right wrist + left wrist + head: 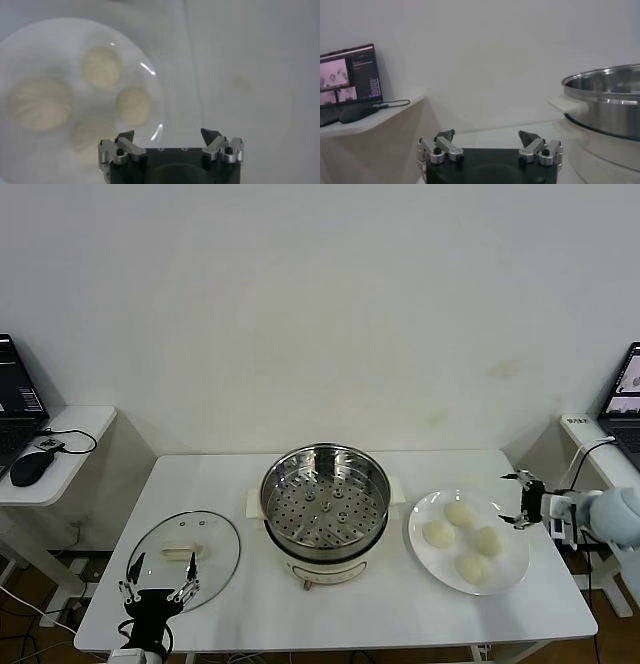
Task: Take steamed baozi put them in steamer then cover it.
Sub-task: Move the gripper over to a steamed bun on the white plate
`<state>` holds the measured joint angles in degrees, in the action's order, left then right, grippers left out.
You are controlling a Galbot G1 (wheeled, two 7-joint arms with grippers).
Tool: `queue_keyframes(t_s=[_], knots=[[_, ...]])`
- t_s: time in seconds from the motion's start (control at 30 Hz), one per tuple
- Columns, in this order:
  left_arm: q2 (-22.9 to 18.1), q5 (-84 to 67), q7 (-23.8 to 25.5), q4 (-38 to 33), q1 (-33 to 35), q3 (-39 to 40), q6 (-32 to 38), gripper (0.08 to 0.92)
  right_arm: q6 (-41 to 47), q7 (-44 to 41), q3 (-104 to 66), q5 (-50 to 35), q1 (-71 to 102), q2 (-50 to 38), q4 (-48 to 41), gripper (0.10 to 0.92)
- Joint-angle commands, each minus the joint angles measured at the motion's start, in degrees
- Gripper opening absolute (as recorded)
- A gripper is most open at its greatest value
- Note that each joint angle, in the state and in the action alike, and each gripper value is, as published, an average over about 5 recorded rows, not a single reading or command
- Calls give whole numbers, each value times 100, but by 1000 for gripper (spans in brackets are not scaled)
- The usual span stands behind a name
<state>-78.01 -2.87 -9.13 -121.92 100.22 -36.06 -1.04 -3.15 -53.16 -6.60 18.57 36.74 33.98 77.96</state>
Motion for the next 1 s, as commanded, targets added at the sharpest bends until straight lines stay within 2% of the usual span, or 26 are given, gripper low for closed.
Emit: queue_keyframes(t_s=[0.03, 0.47, 0.87, 1.0], knots=[[43, 26, -10, -10, 20, -96, 7, 823, -150, -910, 2287, -233, -1990, 126, -1199, 823], [61, 24, 14, -17, 43, -266, 28, 823, -161, -912, 2655, 180, -2545, 1297, -2486, 823], [93, -26, 19, 66, -11, -345, 29, 823, -126, -855, 2669, 600, -2533, 1663, -2906, 821], [100, -35, 18, 90, -36, -345, 29, 823, -92, -857, 2665, 677, -2526, 1709, -2962, 791]])
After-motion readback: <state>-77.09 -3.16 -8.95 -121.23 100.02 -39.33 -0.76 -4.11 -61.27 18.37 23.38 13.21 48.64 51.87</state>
